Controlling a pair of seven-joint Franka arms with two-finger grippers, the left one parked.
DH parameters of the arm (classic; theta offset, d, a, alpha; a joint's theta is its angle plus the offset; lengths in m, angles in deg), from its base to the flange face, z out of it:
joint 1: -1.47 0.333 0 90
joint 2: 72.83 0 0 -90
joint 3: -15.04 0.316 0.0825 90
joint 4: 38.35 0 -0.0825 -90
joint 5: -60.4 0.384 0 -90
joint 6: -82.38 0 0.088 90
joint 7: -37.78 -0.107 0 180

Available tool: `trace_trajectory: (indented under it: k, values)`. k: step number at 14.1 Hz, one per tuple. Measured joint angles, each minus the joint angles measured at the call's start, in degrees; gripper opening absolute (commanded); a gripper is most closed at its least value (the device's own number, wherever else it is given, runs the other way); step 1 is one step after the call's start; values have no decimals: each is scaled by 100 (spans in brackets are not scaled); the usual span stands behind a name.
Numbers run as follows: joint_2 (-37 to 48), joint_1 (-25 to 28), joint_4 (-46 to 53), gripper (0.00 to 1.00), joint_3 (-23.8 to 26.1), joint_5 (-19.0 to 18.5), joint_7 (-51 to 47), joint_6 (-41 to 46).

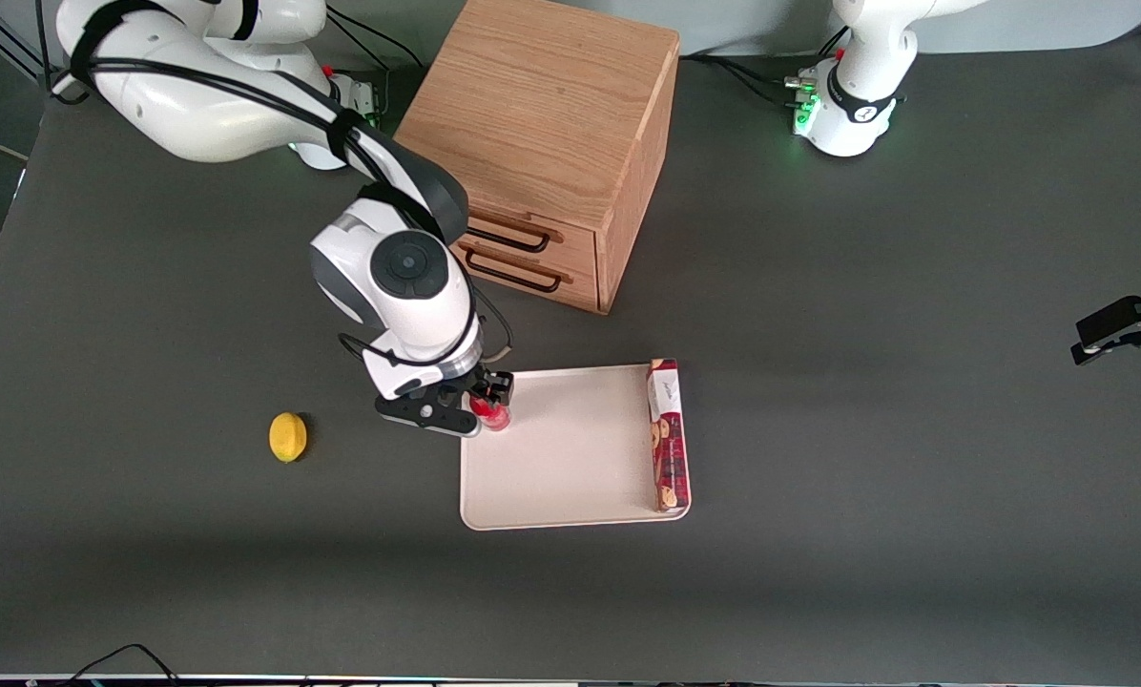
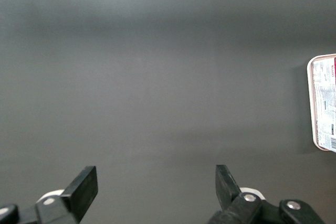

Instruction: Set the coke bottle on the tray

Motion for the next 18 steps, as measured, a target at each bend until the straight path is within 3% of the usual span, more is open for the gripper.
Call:
trace_trajectory:
  k: [3, 5, 6, 7, 9, 11, 13, 16, 18]
  values:
    - [543, -20, 596, 100, 225, 195, 804, 1258]
    - [1097, -80, 1094, 100, 105, 840, 1604, 2223]
    - [1700, -177, 1352, 100, -268, 1442, 2381, 2930]
    - [2024, -231, 1402, 100, -550, 1761, 2800, 3168]
    - [2759, -219, 1350, 100, -1801, 2694, 4014, 3549]
    - [3366, -271, 959, 100, -2985, 3280, 5016, 3624]
    - [3816, -290, 106, 100, -3657, 3594, 5449, 3141]
    - [4393, -274, -1509, 100, -3902, 3791, 5723, 1931]
    - [4579, -219, -1907, 100, -3901, 3796, 5725, 1698]
